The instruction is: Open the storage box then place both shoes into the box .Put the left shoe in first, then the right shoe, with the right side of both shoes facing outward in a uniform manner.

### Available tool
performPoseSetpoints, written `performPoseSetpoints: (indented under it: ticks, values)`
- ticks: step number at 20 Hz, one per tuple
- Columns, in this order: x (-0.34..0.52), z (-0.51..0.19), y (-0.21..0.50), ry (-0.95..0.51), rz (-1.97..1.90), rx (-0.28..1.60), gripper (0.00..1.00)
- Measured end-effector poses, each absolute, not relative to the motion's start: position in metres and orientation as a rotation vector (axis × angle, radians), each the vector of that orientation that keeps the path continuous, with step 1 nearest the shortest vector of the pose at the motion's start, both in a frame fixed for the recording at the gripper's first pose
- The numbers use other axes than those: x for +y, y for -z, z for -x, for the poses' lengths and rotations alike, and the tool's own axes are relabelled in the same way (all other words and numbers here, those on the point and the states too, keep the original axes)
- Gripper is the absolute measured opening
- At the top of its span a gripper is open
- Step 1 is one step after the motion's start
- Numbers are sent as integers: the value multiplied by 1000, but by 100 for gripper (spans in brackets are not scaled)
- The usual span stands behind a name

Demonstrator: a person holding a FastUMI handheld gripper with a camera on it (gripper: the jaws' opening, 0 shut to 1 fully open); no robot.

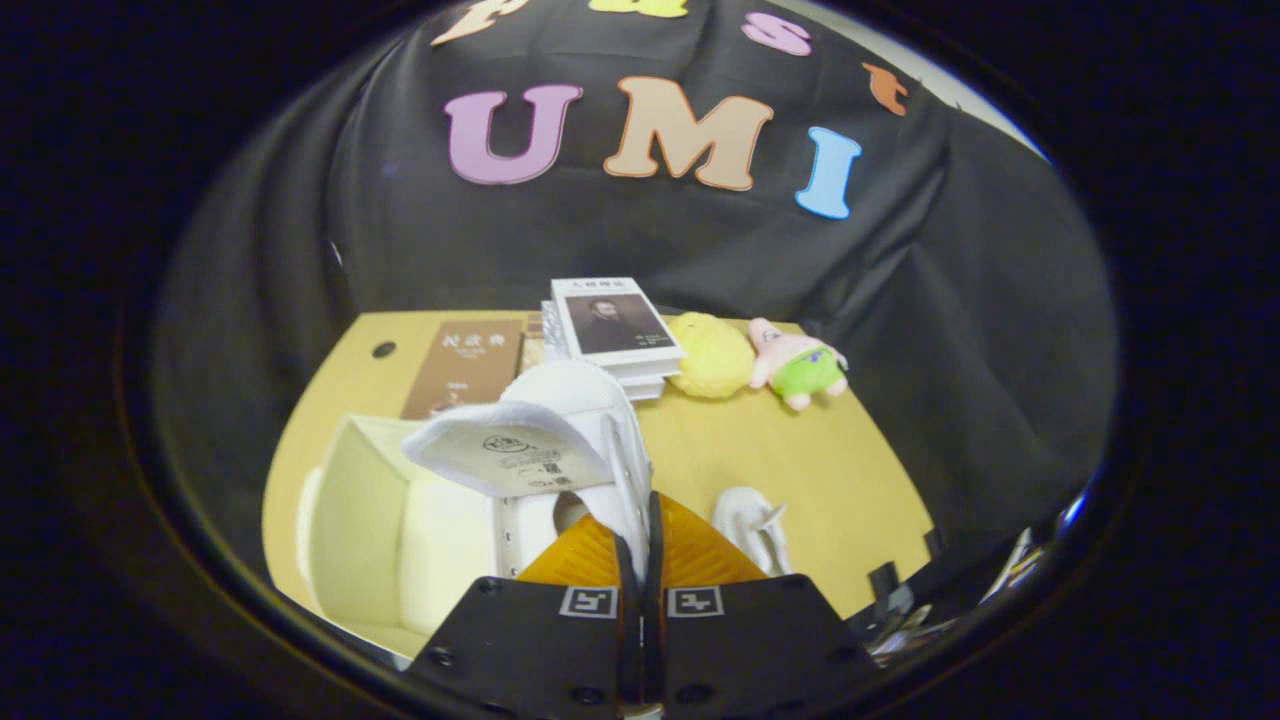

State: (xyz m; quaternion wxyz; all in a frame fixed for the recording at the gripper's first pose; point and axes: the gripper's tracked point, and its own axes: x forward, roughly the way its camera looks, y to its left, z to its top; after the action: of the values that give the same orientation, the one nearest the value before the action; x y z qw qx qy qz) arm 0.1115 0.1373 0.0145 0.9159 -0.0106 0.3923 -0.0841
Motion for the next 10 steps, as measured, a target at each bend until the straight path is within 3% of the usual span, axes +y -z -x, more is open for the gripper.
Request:
performPoseSetpoints:
  ticks: [4,10]
  values:
    - [201,-120,10,90,-60,850,4]
    - [241,-91,69,136,-104,1017,4]
